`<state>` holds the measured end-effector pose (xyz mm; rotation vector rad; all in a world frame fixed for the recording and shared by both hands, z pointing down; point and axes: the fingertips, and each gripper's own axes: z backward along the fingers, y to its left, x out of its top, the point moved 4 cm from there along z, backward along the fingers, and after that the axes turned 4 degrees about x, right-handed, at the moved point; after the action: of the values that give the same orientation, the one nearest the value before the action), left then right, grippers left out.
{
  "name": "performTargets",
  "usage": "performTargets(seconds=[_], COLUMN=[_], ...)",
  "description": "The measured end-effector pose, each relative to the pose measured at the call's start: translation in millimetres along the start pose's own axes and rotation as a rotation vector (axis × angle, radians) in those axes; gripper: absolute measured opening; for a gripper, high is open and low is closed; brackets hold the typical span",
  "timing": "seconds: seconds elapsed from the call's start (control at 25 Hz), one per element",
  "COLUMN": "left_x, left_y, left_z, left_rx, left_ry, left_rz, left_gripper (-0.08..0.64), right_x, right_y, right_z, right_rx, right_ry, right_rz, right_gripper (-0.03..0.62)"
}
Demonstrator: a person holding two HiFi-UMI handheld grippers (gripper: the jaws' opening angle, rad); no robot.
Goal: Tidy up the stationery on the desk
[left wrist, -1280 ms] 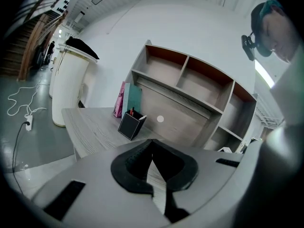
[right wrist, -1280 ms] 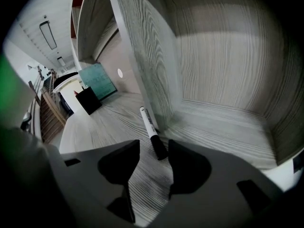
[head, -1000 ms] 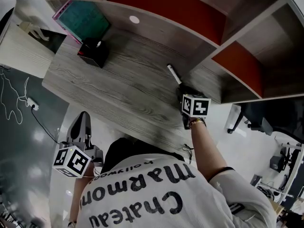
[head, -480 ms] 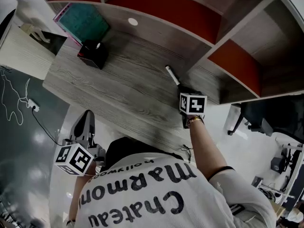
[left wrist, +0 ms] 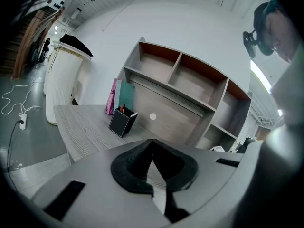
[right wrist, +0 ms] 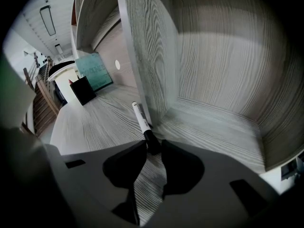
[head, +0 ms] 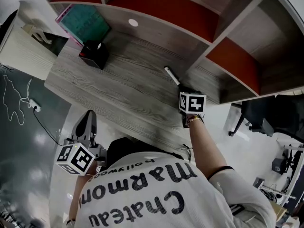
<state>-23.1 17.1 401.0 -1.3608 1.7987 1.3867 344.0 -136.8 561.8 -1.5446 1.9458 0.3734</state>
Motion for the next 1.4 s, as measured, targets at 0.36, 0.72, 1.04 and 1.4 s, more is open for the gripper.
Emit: performTargets(seconds=[0.36,0.72,1.04,1.4], left_x=[-2,-4,1,-1], left_y=[-4,-10,-15,-6], left_z=[4,3,2,-1], left_rx=[0.004,-0.001,-0.002,0.001], left_ry=[-0.004,-0.011,-0.007,0.008], left_rz=[0.004,0.012,-0.003,0.007], left_gripper=[0.015,0.015,0.015,0.015], right_x=[-5,-4,3,14], right_y=[4,12,18,31], right_z=[6,14,25,37], right_rx=[0.015,0.061,0.121,0.152], right_ry=[0.003,-0.031,-0.095,-0.149], right_rz=[0.012,0.014,-0.048,-0.044], right_gripper=[0.095,0.083,0.08,0.078])
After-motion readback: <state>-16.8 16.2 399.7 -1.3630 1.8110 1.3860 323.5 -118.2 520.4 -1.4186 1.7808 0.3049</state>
